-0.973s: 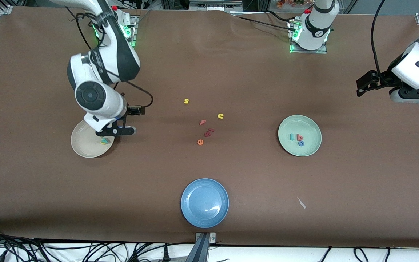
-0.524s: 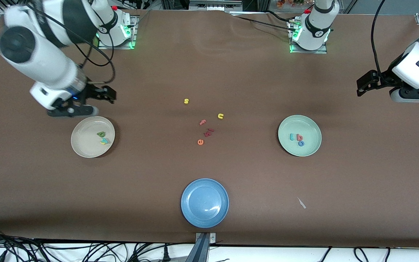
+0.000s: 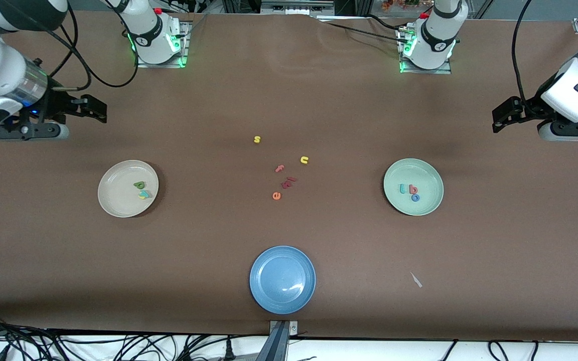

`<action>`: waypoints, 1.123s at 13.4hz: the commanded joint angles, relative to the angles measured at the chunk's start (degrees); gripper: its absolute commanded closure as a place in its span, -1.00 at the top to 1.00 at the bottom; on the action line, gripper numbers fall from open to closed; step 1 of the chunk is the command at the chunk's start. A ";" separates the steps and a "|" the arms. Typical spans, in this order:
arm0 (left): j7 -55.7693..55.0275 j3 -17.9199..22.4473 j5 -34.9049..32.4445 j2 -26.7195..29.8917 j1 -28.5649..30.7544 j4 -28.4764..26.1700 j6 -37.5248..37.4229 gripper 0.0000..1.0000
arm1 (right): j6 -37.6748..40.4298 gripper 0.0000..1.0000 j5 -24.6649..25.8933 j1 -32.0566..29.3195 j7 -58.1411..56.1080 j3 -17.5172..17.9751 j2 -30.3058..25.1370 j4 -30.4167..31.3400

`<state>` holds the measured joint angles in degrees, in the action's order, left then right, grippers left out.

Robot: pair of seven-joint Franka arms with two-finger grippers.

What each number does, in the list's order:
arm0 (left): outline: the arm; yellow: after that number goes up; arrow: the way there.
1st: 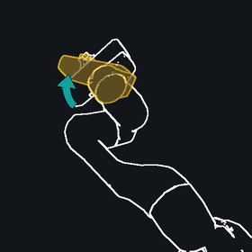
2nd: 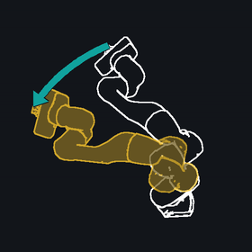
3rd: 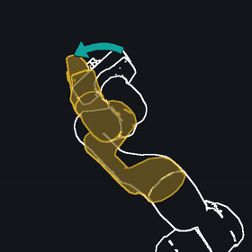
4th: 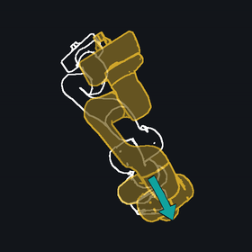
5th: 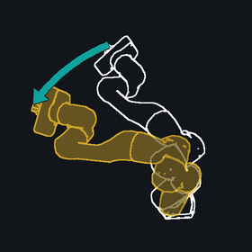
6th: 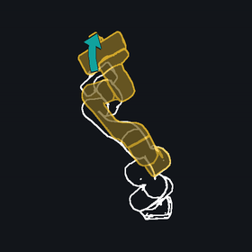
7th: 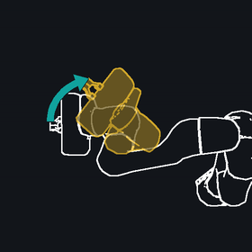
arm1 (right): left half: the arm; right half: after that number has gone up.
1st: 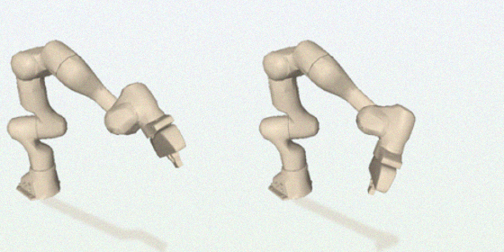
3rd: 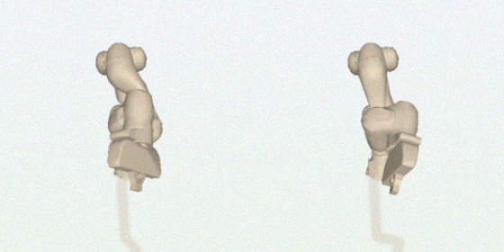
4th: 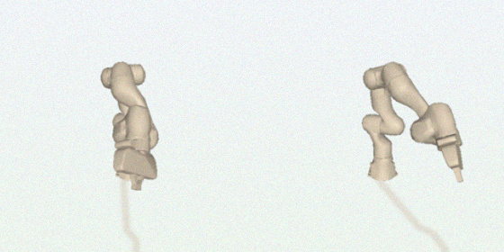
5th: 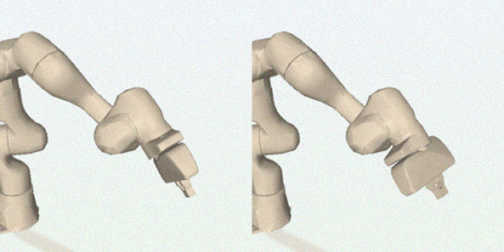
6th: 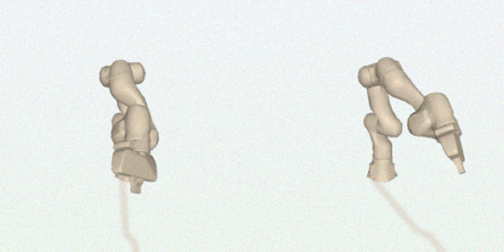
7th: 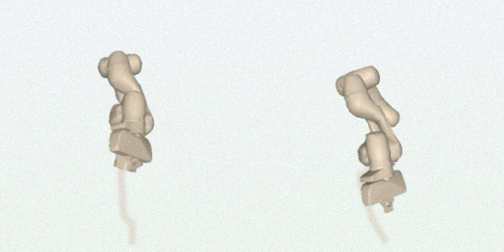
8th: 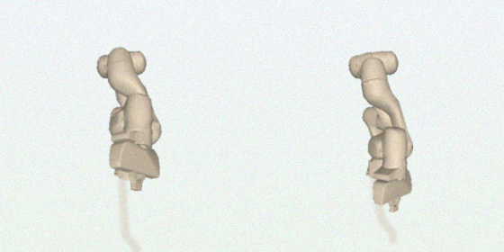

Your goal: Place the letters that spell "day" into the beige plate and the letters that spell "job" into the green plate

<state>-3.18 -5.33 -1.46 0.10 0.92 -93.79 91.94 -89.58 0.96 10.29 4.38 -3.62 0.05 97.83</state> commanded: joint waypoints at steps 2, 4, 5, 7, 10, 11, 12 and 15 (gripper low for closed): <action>1.16 -0.03 1.11 -0.45 0.31 1.42 -1.15 1.00 | 6.15 1.00 0.98 -0.27 -0.86 -2.34 0.04 -4.40; 1.16 -0.03 1.11 -0.45 0.31 1.42 -1.24 1.00 | 7.75 1.00 0.28 -0.27 -1.21 -3.23 0.04 -4.67; 1.16 -0.03 1.11 -0.53 0.31 1.42 -1.15 1.00 | 7.66 1.00 0.19 -0.27 -1.30 -3.41 0.04 -4.67; 1.16 -0.03 1.11 -0.45 0.31 1.42 -1.24 1.00 | 6.87 1.00 0.45 0.17 -1.30 -3.49 0.13 -4.67; 1.08 -0.03 1.11 -0.45 0.31 1.50 -1.24 1.00 | 6.17 1.00 0.27 -0.44 -1.30 -4.02 0.21 -4.58; 1.08 -0.03 1.11 -0.45 0.31 1.42 -1.24 1.00 | 5.73 1.00 0.19 -1.14 -1.82 -4.02 0.21 -4.58; 1.08 -0.12 1.11 -0.45 0.31 1.42 -1.24 1.00 | 5.21 1.00 0.19 -1.32 -2.35 -4.02 0.21 -4.58; 1.08 -0.12 1.11 -0.45 0.31 1.42 -1.24 1.00 | 5.11 1.00 0.19 -2.37 -2.18 -4.02 0.39 -4.58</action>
<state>-3.19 -5.34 -1.46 0.10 0.92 -93.79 91.93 -84.60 1.25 9.29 3.31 -7.91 0.14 94.18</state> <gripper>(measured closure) 0.000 0.000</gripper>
